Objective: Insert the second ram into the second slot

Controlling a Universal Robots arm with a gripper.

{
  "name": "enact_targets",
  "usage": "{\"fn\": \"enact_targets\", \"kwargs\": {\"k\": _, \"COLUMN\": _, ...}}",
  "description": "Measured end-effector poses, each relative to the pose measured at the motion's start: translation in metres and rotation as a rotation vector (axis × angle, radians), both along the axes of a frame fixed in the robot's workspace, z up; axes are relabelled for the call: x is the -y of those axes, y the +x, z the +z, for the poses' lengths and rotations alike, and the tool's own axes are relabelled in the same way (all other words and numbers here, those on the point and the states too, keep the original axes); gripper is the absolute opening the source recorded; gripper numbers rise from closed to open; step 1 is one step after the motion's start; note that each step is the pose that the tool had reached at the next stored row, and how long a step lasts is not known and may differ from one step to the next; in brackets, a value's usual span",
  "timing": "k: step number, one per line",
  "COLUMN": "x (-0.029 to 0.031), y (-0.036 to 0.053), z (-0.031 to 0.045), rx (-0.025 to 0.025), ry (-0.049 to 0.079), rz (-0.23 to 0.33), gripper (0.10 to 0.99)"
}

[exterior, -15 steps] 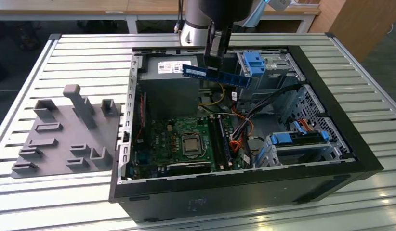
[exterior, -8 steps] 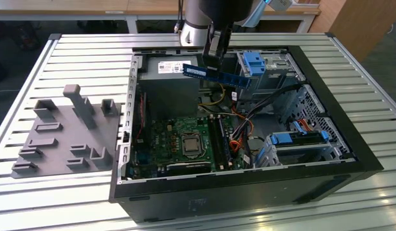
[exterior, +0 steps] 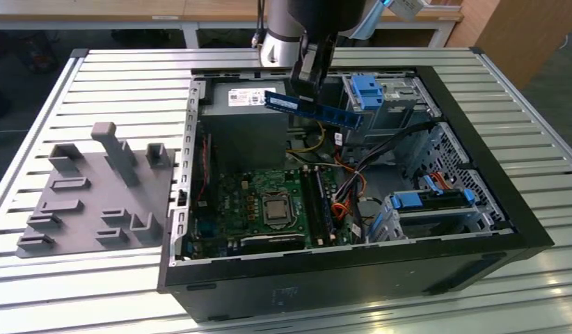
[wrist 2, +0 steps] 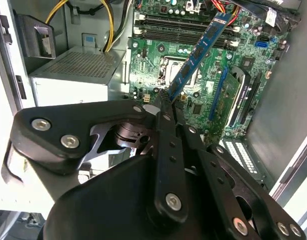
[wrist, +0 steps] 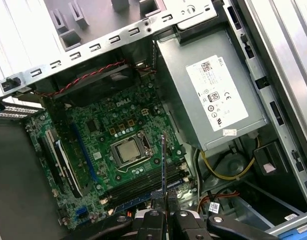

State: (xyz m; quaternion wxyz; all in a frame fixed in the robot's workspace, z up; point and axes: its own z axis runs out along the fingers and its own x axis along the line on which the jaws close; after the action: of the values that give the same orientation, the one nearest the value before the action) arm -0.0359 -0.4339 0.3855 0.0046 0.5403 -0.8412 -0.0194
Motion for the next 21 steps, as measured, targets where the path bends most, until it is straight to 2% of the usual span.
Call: {"fn": "enact_targets", "kwargs": {"k": 21, "x": 0.0, "y": 0.0, "z": 0.0, "rx": 0.0, "ry": 0.0, "rz": -0.105, "gripper": 0.137}}
